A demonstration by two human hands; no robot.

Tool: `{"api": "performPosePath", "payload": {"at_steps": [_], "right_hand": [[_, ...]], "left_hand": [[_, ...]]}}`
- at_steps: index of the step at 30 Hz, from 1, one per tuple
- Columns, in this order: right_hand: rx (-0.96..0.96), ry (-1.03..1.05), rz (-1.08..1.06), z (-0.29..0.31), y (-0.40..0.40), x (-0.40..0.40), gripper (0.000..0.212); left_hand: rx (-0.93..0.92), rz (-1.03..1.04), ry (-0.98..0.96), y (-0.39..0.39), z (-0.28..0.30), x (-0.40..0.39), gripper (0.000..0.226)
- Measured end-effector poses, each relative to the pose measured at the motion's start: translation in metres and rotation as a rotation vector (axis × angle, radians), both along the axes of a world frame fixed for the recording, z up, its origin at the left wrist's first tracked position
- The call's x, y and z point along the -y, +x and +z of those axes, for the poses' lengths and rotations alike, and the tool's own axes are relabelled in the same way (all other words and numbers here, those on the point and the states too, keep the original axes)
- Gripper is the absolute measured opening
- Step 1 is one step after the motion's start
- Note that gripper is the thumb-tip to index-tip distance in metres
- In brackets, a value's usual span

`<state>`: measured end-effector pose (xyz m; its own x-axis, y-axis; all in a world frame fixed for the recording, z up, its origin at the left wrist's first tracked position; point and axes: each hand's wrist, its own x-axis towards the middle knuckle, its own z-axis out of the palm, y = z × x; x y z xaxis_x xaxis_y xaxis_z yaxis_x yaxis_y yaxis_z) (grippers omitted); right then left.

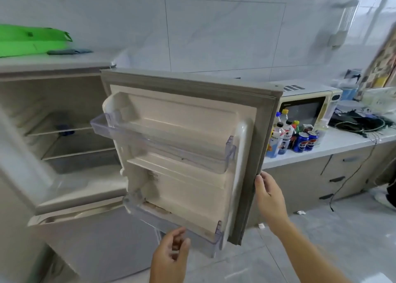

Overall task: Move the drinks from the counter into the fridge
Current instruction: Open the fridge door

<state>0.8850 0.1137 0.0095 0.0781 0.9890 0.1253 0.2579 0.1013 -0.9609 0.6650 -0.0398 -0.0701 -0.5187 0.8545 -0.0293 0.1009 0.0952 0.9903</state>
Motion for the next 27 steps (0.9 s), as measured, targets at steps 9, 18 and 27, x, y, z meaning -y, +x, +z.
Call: {"api": "performPosePath", "payload": {"at_steps": [9,18,27], "right_hand": [[0.01,-0.032,0.075,0.007,0.02,-0.152,0.027],[-0.029,-0.06,0.279,0.01,0.024,-0.265,0.032],[-0.072,0.024,0.336,-0.01,0.02,-0.288,0.025]], "left_hand": [[-0.021,0.015,-0.068,0.041,0.002,-0.089,0.021],[-0.087,0.185,-0.126,0.121,0.02,-0.154,0.02],[-0.06,0.303,-0.146,0.153,0.014,-0.174,0.024]]}}
